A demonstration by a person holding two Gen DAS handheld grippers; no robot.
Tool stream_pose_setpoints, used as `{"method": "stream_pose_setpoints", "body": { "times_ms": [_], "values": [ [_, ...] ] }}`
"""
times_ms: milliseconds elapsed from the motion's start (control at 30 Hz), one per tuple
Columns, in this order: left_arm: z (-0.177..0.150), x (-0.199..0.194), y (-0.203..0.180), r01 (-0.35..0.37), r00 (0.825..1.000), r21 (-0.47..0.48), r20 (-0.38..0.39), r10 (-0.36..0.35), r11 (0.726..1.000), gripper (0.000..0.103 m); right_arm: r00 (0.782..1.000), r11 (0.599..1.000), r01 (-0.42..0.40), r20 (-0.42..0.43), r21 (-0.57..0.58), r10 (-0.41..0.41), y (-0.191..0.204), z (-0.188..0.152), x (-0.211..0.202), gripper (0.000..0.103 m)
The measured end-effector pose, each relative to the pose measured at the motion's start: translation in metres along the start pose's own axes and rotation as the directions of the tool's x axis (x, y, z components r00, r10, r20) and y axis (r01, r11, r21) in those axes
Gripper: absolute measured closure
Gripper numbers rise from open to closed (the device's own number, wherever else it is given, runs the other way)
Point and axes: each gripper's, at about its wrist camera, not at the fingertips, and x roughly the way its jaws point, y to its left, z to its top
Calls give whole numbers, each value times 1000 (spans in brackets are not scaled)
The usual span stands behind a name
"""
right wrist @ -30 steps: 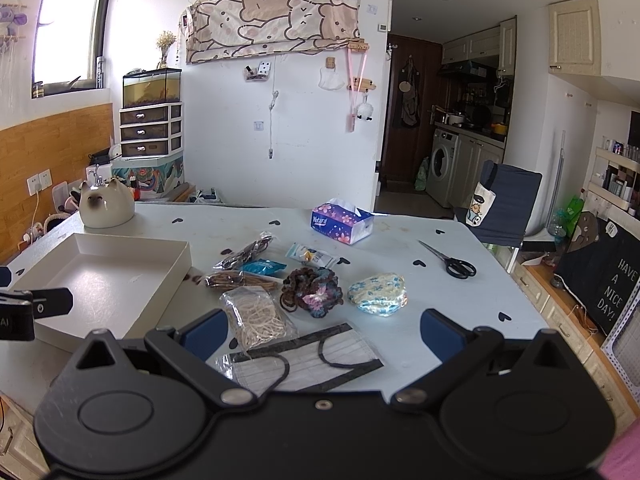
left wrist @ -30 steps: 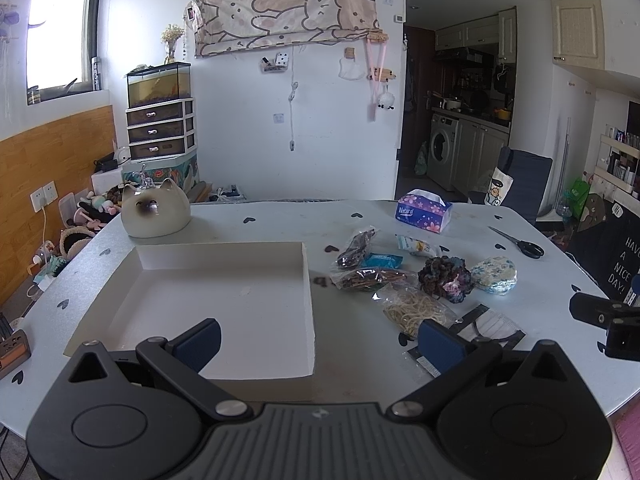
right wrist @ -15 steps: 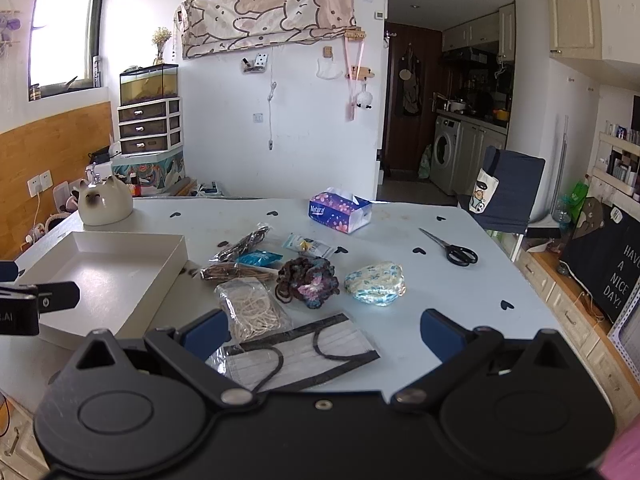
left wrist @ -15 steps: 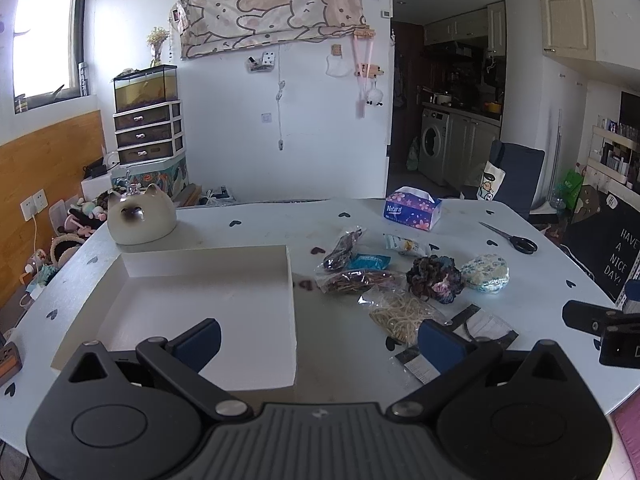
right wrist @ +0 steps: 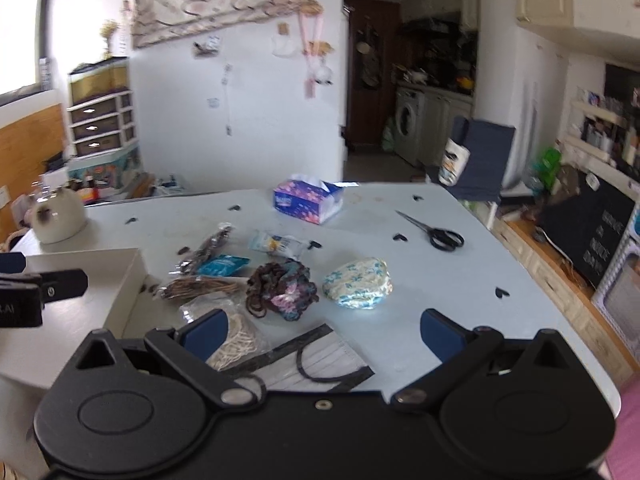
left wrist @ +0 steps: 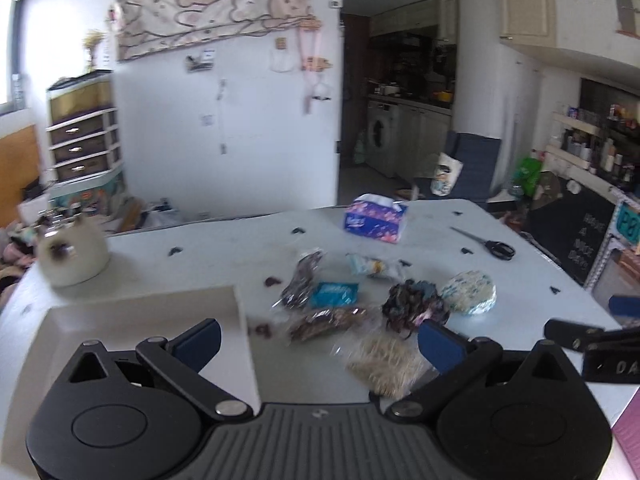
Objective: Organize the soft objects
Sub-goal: 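Move the right tool over the packaged face mask while the left tool approaches the bag of white cords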
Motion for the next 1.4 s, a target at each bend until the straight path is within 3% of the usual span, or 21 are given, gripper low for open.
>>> {"method": "stream_pose_setpoints", "body": {
  "times_ms": [267,500,733,833,900,1000,1233,1400],
  "values": [
    [30,64,9,134,990,60,-45,-132,989,0,981,990,122,-159,68,-109,11,8,51,0],
    [28,112,1,272,951,62,-167,-258,960,0,906,983,167,-405,76,-123,20,-20,106,0],
    [15,147,-28,335,916,105,-271,-297,936,0,851,986,151,-516,71,-93,28,-49,131,0],
    [7,159,-42,330,910,131,-308,-278,935,0,840,992,129,-531,2,-108,37,-59,140,0],
    [2,166,-50,315,910,152,-331,-252,937,0,856,994,101,-505,-41,-108,39,-62,138,0],
    [-3,174,-60,280,909,161,-361,-208,946,0,857,994,83,-505,-68,-106,31,-61,135,0],
    [0,188,-80,128,926,112,-370,-78,985,0,849,990,110,-509,-91,-142,-19,-60,131,0],
    [2,202,-102,20,932,138,-361,31,990,0,840,983,165,-511,-81,-184,-62,-59,133,0]
  ]
}}
